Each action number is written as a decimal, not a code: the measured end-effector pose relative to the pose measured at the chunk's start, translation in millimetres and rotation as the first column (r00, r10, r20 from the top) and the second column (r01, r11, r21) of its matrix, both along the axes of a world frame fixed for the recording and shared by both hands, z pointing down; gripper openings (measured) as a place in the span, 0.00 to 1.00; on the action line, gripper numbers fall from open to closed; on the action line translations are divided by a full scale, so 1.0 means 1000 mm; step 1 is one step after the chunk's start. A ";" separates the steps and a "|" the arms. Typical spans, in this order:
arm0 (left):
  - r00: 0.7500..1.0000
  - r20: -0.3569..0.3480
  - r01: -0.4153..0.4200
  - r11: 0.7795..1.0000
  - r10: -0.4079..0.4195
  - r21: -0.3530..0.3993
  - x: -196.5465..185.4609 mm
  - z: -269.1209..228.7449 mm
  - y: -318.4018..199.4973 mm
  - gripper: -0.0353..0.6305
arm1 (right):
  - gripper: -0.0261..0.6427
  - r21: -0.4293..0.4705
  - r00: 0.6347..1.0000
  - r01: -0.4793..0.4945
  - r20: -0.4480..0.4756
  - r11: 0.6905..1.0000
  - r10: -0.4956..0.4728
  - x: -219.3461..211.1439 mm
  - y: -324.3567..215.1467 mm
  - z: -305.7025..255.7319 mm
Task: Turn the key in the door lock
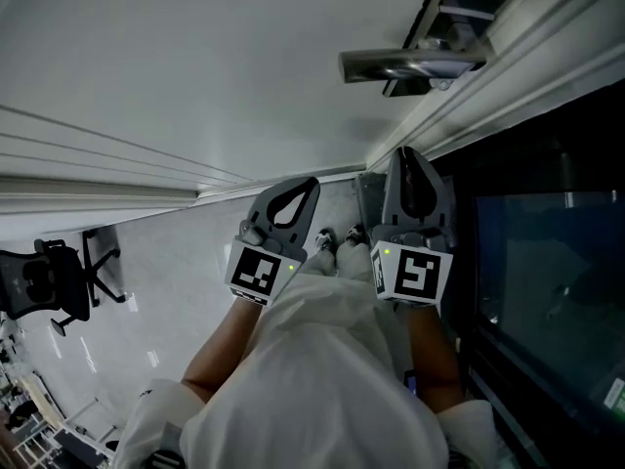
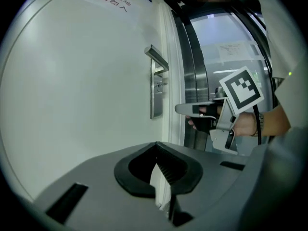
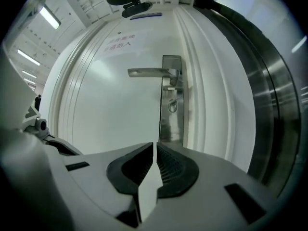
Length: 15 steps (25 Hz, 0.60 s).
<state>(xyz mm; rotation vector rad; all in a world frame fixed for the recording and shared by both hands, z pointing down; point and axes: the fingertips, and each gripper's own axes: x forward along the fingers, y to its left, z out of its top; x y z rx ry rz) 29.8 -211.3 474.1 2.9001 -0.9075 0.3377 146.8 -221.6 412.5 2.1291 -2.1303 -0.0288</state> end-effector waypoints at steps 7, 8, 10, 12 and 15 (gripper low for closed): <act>0.994 0.018 -0.105 0.994 0.105 0.002 0.017 0.015 0.013 0.06 | 0.05 -0.076 0.981 0.113 0.166 0.991 -0.099 -0.020 0.038 0.065; 0.993 0.012 -0.114 0.993 0.114 0.002 0.019 0.014 0.015 0.06 | 0.05 -0.083 0.976 0.146 0.177 0.986 -0.130 -0.025 0.044 0.072; 0.992 -0.010 -0.123 0.992 0.123 0.006 0.020 0.010 0.019 0.06 | 0.05 -0.104 0.965 0.198 0.193 0.975 -0.176 -0.036 0.057 0.083; 0.992 -0.035 -0.121 0.993 0.121 0.003 0.017 0.008 0.023 0.06 | 0.05 -0.132 0.960 0.224 0.200 0.966 -0.195 -0.044 0.069 0.094; 0.992 -0.070 -0.108 0.994 0.108 -0.005 0.008 0.010 0.027 0.06 | 0.05 -0.162 0.963 0.218 0.198 0.963 -0.184 -0.047 0.082 0.103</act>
